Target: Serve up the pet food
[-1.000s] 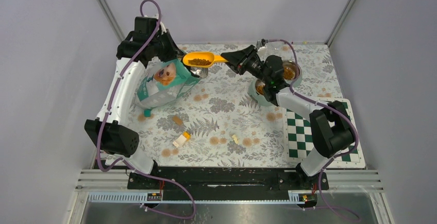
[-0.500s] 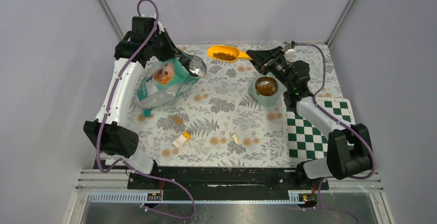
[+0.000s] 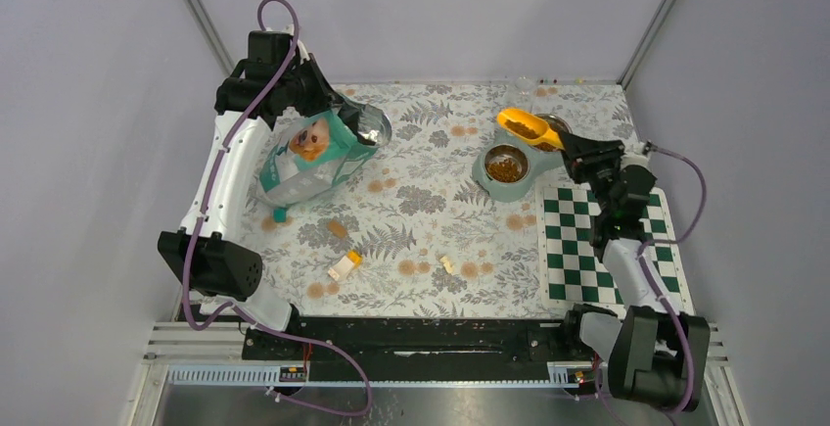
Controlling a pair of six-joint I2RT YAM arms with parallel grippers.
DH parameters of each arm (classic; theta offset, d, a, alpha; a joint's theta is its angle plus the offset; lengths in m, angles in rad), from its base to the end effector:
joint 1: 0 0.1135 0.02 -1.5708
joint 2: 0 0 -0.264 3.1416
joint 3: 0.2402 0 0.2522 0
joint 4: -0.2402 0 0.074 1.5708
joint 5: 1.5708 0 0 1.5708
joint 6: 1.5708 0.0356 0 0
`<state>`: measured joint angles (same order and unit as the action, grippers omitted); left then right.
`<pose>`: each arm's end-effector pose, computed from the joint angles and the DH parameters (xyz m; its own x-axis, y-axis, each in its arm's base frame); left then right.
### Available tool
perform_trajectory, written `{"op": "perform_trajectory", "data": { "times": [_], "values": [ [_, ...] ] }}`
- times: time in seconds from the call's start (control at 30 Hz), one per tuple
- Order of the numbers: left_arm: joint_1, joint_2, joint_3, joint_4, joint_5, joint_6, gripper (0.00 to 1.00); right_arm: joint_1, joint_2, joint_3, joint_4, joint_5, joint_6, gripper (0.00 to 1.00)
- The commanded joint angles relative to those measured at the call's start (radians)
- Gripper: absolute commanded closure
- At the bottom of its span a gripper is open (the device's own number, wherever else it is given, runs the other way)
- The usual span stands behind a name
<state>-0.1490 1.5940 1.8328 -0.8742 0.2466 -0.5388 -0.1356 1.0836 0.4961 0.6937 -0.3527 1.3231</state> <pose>0.3323 -0.0587 0.4293 -0.6773 -0.4015 -0.6165 -0.0108 0.8433 -0.5373 0.2398 -0.0203 0.2723 -0.1812 0.9430 -0.2793 -0.1542 0.2532 0.9550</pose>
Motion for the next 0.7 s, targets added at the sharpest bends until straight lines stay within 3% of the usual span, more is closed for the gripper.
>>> {"op": "perform_trajectory", "data": {
  "times": [0.0,0.27,0.67],
  "values": [
    [0.006,-0.080,0.045,0.108,0.007,0.001,1.00,-0.117,-0.076,-0.045,-0.031,0.024,-0.063,1.00],
    [0.007,-0.086,0.039,0.109,0.003,0.003,1.00,-0.270,-0.086,-0.106,-0.032,0.057,-0.090,1.00],
    [0.007,-0.093,0.019,0.117,0.004,0.002,1.00,-0.320,0.061,0.009,-0.096,0.142,-0.315,1.00]
  ]
}}
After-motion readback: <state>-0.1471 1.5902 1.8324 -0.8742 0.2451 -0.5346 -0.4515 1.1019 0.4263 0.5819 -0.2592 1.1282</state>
